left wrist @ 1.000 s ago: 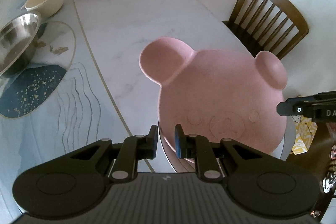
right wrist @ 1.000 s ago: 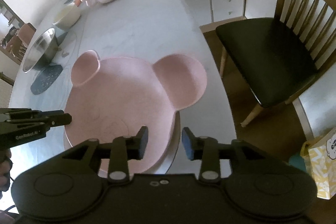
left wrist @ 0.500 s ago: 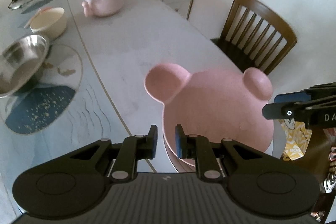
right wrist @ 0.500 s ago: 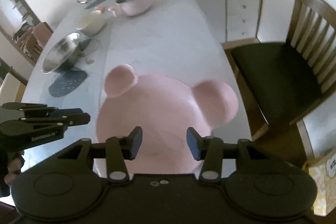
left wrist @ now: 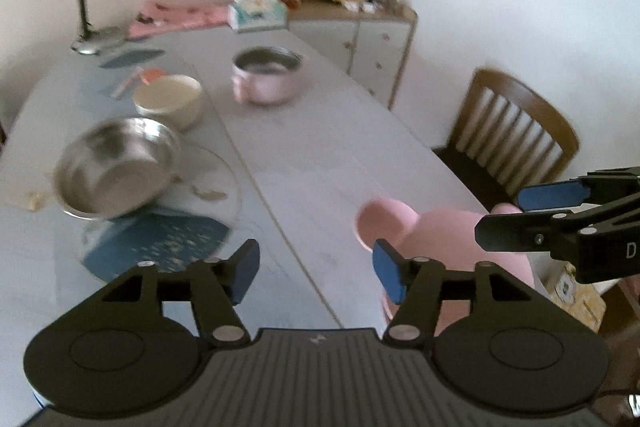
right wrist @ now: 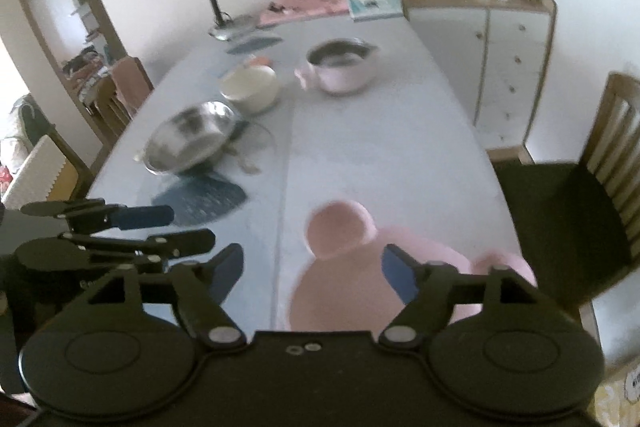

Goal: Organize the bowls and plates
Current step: 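Lower the pink plate onto the white plates and open the right tool, then reach the right tool to the large steel bowl and grasp its rim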

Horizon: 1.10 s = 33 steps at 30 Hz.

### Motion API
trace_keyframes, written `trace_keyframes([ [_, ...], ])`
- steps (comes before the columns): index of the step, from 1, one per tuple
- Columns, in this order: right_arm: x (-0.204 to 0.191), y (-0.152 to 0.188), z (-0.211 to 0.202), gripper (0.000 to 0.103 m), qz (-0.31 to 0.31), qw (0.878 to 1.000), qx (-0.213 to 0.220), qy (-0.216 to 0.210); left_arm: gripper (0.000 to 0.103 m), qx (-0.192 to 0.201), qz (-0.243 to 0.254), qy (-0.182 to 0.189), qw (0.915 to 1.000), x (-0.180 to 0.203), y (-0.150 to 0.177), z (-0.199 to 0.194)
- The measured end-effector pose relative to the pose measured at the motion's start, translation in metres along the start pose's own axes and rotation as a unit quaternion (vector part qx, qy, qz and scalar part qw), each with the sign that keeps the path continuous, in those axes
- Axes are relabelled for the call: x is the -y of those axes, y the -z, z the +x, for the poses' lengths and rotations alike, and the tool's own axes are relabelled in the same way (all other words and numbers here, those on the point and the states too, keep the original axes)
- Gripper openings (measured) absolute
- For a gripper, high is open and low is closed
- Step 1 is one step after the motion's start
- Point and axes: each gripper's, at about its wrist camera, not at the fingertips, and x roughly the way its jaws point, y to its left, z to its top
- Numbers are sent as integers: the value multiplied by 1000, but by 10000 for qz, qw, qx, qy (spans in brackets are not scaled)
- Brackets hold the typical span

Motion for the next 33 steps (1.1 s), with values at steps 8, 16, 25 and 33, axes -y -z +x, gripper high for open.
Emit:
trace_keyframes([
  [8, -55, -21, 1, 103, -437, 9972, 596, 84, 77, 606, -341, -353, 9970, -45, -6, -43],
  [16, -94, -42, 13, 103, -767, 9931, 892, -1, 82, 988, -846, -634, 9895, -90, -11, -69],
  [25, -118, -75, 54, 103, -1126, 9904, 760, -263, 82, 1090, -1359, -1056, 9790, -137, -20, -67],
  [33, -124, -112, 107, 103, -1332, 9893, 520, -276, 83, 964, -1594, -1386, 9727, -168, -37, -33],
])
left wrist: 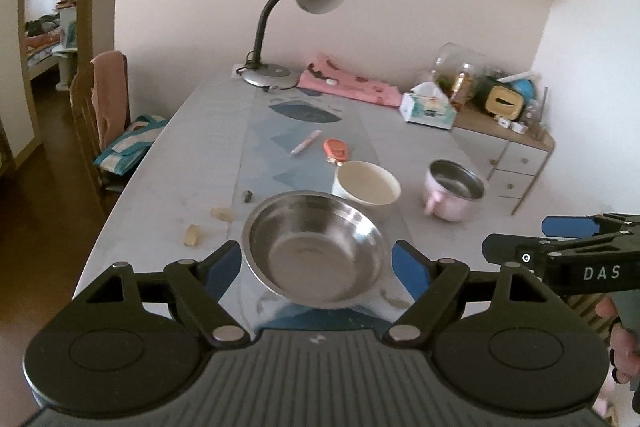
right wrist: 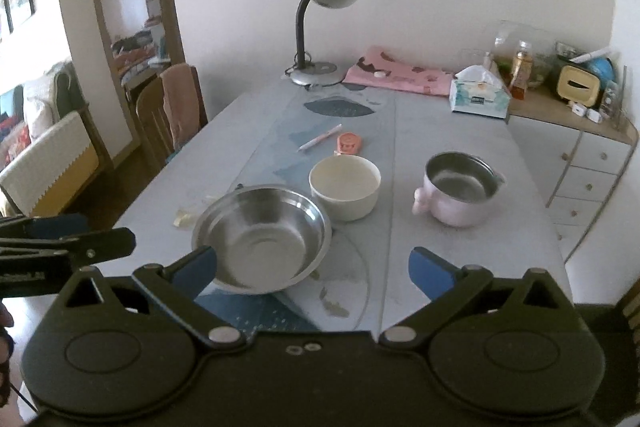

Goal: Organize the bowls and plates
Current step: 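Reach the right tool to the large steel bowl and grasp its rim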

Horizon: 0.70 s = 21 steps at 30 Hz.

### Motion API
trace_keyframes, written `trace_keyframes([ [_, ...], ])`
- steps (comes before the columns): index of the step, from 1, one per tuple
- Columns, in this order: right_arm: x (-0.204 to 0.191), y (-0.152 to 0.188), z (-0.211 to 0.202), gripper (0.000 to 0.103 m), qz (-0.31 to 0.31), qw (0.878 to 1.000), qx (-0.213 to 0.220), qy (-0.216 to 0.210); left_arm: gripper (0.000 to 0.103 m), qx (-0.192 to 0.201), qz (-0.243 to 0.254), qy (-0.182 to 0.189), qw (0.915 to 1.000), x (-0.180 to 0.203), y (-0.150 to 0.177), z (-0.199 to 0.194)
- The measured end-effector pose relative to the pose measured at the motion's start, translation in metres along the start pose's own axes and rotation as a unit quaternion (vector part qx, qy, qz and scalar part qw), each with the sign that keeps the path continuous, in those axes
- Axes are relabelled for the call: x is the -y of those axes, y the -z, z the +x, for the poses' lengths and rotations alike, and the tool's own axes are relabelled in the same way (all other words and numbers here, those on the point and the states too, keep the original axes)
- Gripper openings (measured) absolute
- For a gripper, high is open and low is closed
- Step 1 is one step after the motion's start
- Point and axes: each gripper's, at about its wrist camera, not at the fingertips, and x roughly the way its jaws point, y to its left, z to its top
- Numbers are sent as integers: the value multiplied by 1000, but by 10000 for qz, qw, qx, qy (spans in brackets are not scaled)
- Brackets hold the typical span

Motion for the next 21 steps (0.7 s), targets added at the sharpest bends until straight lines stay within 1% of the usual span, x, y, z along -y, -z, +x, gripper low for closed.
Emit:
trace_keyframes([
  [3, 8, -8, 25, 103, -1, 9999, -129, -90, 83, -83, -18, -241, 9997, -3, -5, 22],
  [6, 15, -14, 51, 101, 13, 9997, -242, -93, 83, -229, -148, -380, 9989, -9, -9, 46],
  [11, 28, -20, 99, 92, 102, 9984, -530, -164, 83, -446, -101, -700, 9965, -12, -13, 87],
  [15, 34, -19, 136, 88, 208, 9965, -756, -280, 83, -662, -89, -813, 9945, -15, -12, 118],
  [18, 38, -16, 161, 79, 286, 9945, -956, -318, 82, -862, -81, -941, 9918, -18, -9, 142],
  [19, 39, -14, 169, 73, 343, 9934, -1047, -334, 82, -917, -105, -932, 9914, -20, -8, 149],
  [21, 42, -13, 182, 68, 467, 9909, -1201, -377, 76, -1036, -181, -947, 9899, -24, -6, 161],
])
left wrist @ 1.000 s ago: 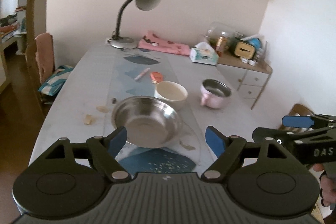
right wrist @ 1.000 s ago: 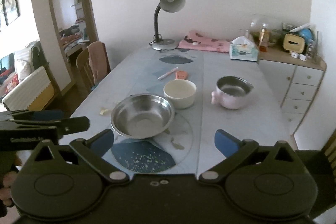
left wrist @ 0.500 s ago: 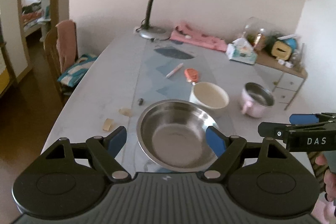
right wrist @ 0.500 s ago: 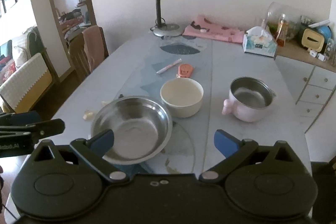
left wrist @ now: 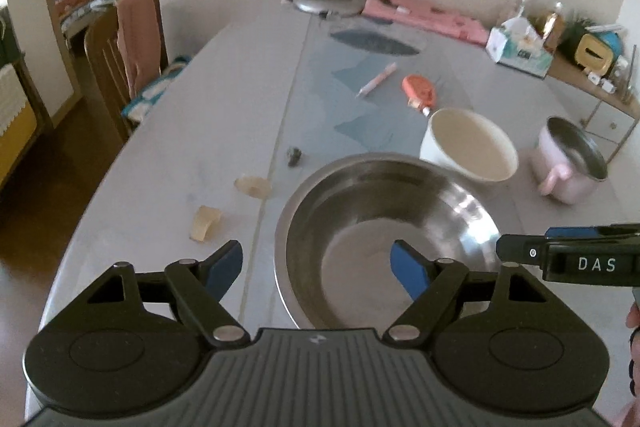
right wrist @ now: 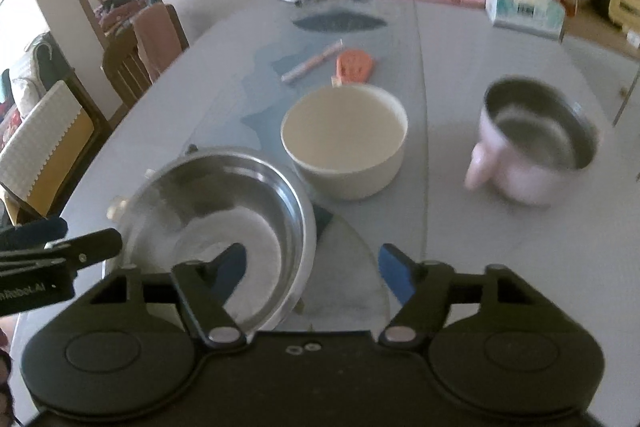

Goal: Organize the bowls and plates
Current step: 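Reach the right tool to the large steel bowl and grasp its rim, then carry the steel bowl with the right tool onto the plate stack and release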

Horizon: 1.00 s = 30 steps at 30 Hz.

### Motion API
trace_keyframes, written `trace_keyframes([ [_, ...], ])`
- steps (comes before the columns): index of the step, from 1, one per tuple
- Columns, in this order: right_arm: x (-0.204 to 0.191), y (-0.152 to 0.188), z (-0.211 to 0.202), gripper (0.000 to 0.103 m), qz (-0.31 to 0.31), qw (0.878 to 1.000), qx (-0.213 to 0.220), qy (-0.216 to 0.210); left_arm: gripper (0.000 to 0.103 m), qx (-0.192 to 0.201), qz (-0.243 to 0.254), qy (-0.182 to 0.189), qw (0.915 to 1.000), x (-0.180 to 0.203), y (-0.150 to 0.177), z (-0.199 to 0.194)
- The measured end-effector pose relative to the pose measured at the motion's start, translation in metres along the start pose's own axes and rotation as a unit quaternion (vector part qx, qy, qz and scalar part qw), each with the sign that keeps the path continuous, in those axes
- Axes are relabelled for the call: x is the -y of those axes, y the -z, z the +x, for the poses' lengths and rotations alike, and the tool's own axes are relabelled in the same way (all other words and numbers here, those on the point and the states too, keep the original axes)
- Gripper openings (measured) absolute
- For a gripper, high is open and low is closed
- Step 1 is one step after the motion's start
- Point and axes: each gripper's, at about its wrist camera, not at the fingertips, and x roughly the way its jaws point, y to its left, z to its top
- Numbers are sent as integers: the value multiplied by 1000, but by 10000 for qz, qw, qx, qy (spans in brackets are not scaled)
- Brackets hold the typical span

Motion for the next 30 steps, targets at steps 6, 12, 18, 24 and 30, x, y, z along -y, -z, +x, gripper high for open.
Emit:
trace_keyframes([
  [6, 2, -2, 21, 56, 115, 9996, -248, -69, 55, -348, -289, -54, 9990, -8, -4, 27],
  [12, 0, -2, 30, 33, 205, 9987, -424, -196, 32, -560, -278, -69, 9980, -10, -7, 37],
  [18, -1, -2, 35, 22, 295, 9982, -503, -160, 16, -599, -190, -189, 9978, -13, -9, 40],
  [24, -3, 0, 35, 13, 389, 9979, -519, -25, 14, -627, -158, -230, 9976, -15, -5, 37],
  [30, -11, 7, 23, 13, 224, 9986, -472, -82, 14, -602, -205, -200, 9978, -22, 5, 20],
])
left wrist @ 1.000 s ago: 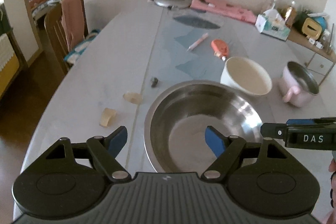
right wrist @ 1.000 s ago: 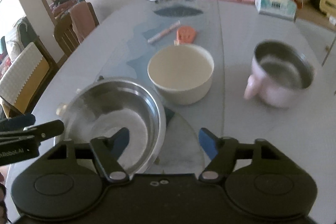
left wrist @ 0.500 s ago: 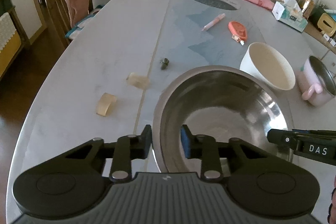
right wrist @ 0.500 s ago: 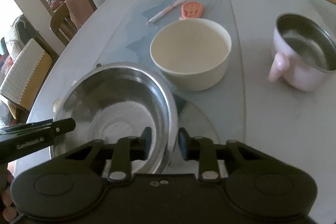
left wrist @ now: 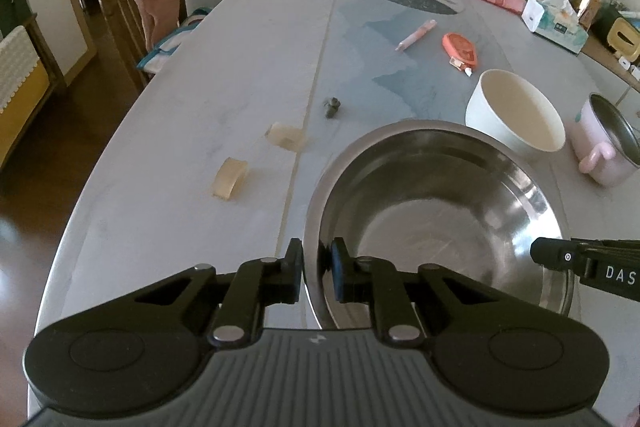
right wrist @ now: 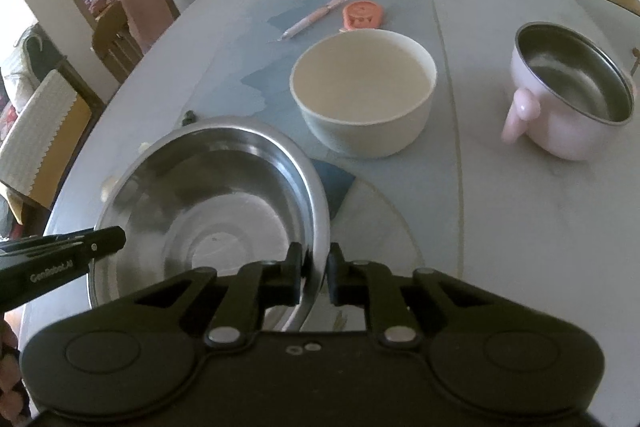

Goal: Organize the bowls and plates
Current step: 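Carry the steel bowl with the right tool onto the plate stack and release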

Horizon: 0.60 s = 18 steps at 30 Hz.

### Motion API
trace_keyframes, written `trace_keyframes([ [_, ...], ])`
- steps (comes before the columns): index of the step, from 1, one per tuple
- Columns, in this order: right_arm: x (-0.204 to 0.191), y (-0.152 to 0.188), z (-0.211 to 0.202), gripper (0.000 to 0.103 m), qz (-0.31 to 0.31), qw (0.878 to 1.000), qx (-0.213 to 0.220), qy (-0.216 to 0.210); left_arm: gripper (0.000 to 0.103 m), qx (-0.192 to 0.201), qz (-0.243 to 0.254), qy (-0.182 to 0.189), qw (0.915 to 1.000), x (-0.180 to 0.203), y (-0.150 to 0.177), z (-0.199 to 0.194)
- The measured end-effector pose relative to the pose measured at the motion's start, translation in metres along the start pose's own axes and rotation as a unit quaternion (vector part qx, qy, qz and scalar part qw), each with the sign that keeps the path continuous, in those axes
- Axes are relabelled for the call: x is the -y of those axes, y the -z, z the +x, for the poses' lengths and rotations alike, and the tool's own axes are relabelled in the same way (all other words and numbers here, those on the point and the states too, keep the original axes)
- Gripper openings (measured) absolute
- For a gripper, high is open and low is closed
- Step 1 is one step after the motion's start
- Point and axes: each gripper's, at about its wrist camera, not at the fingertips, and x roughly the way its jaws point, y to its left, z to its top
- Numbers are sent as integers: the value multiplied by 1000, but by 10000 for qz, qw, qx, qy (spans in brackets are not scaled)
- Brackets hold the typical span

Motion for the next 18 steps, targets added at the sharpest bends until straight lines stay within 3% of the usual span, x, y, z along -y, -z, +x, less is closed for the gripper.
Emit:
trace_keyframes([
  [18, -50, 61, -71, 13, -239, 9992, -118, -306, 14, 97, 92, 3, 9999, -40, 63, -87],
])
